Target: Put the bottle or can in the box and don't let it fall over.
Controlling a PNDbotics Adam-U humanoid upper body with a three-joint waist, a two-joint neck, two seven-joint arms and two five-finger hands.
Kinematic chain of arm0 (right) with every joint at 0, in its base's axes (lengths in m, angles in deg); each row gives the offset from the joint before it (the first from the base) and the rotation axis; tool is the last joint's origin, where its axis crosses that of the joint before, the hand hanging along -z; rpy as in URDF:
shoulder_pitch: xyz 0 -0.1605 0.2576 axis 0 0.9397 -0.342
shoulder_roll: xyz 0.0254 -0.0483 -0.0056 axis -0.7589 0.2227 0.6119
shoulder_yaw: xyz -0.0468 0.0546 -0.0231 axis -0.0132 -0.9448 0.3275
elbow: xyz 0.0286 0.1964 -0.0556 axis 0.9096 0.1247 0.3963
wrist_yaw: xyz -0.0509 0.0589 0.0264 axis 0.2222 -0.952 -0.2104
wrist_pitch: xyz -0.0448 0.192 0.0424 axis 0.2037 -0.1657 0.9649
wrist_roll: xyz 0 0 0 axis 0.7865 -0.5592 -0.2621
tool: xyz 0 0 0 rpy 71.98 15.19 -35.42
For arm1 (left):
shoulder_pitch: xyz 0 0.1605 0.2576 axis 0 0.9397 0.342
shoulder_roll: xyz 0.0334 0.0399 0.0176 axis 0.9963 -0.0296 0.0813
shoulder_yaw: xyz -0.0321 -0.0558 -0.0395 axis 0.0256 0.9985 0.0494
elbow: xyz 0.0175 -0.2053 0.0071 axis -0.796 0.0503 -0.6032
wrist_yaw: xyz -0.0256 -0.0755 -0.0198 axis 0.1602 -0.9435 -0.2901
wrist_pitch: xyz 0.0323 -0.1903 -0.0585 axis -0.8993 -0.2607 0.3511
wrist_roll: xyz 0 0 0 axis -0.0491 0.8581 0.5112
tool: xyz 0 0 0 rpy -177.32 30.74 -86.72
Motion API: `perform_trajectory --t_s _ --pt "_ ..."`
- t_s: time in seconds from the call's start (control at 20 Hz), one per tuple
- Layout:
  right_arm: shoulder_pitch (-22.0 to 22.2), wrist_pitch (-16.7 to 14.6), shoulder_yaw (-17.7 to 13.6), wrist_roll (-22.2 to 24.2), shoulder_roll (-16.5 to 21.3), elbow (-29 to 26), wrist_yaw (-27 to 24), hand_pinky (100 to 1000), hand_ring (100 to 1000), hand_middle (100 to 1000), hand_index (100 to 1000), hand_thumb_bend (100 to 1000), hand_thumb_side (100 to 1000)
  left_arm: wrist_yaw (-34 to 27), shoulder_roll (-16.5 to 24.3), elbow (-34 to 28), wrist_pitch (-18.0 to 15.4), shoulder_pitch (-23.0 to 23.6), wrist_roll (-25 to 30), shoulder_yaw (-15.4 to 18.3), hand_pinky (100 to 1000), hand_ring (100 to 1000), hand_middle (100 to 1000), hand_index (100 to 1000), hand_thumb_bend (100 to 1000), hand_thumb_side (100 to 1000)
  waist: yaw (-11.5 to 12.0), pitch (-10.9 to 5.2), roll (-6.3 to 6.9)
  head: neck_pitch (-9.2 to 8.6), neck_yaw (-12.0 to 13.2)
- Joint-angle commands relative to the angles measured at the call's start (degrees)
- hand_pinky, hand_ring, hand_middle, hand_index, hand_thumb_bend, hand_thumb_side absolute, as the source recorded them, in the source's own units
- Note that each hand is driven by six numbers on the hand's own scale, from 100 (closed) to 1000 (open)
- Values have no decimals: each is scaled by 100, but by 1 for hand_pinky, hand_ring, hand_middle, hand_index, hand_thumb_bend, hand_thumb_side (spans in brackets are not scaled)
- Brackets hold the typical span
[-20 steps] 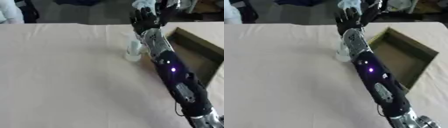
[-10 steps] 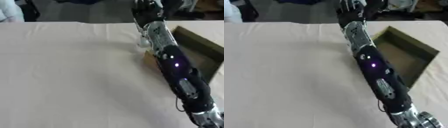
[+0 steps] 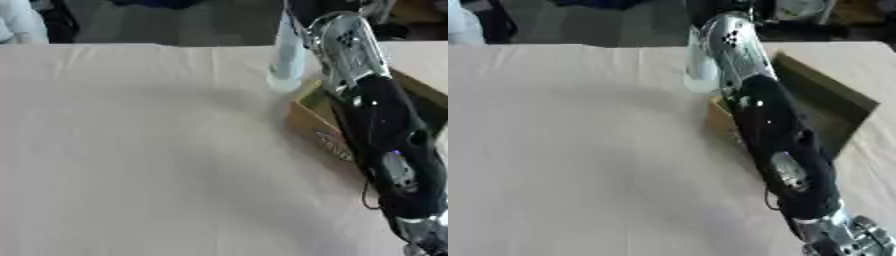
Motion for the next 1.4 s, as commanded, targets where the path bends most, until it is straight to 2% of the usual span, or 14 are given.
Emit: perform_trajectory --t_s 0.05,0.35,0.75,1.2,1.25,1.3,1.4 --pt "-43 54 -177 -237 278 -503 155 100 100 100 926 502 908 -11 156 -119 -2 8 -3 27 925 978 774 849 490 758 -31 -141 15 38 44" --pt "214 65 -383 -374 544 -579 144 100 100 100 924 503 914 18 180 -119 -11 61 -30 55 924 977 774 849 490 758 -120 -172 25 53 88" --pt "693 -69 -517 -376 674 -561 166 100 100 100 922 505 926 42 189 -119 -21 86 -50 70 924 976 774 849 487 760 -205 -162 52 73 61" --pt "1385 -270 -525 -376 534 -313 159 100 100 100 917 512 968 56 164 -119 -21 87 -51 75 924 976 775 849 485 761 -238 -132 85 54 71" --pt "1458 -290 -518 -376 510 -287 157 100 100 100 916 492 997 55 164 -119 -25 79 -52 75 924 976 775 849 486 760 -238 -130 89 55 64" --pt "1531 -308 -511 -376 485 -262 157 100 100 100 916 512 975 52 163 -119 -30 72 -52 74 924 976 776 849 486 760 -239 -128 92 56 40" --pt "1673 -335 -494 -376 431 -207 155 100 100 100 915 513 985 49 162 -119 -32 65 -49 72 924 976 776 849 485 761 -240 -126 96 61 -26"
